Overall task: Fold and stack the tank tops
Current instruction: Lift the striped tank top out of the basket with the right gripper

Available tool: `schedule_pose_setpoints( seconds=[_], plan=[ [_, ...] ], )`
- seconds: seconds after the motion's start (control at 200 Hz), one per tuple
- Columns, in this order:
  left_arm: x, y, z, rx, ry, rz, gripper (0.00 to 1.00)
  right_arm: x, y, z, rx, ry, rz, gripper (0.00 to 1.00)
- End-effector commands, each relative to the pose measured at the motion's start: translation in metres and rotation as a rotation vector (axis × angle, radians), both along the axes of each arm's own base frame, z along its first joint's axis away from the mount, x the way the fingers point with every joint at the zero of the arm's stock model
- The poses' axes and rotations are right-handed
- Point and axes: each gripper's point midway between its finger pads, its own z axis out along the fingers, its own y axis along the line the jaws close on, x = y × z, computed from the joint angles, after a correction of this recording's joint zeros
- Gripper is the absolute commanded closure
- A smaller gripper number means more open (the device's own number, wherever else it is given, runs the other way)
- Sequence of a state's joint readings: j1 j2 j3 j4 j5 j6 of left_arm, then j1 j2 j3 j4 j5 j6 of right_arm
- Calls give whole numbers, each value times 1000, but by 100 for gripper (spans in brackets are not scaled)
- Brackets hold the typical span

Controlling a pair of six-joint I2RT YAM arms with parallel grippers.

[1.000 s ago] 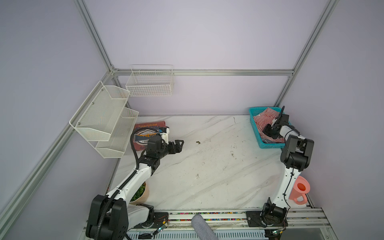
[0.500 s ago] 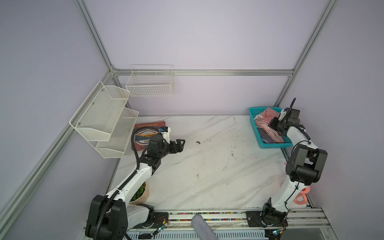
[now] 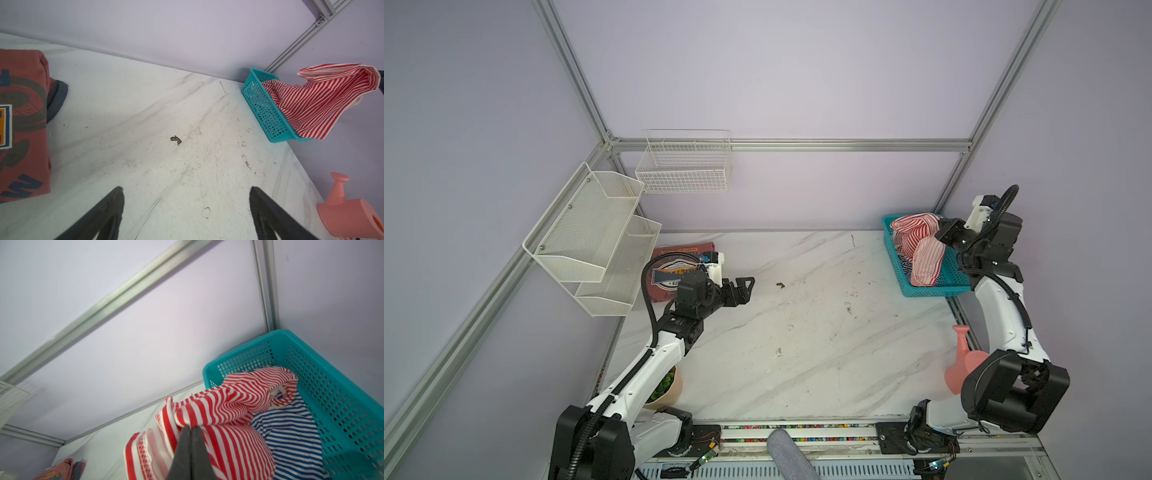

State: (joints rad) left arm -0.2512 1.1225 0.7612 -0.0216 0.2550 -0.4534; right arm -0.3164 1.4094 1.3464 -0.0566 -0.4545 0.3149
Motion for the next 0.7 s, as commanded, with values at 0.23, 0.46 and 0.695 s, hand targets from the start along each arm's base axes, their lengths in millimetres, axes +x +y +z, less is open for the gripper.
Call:
schedule_pose_setpoints(
  seconds=[0.23, 0.46, 0.695],
  plan=[
    [-3, 2, 58, -27, -151, 12, 7, -35, 82, 171, 5, -420, 231, 100],
    [-10, 7, 64, -21, -174, 31, 6, -26, 120, 239, 16, -554, 367, 100],
    [-16, 12, 69, -18, -190, 51, 6, -25, 175, 272, 73, -626, 560, 100]
  ],
)
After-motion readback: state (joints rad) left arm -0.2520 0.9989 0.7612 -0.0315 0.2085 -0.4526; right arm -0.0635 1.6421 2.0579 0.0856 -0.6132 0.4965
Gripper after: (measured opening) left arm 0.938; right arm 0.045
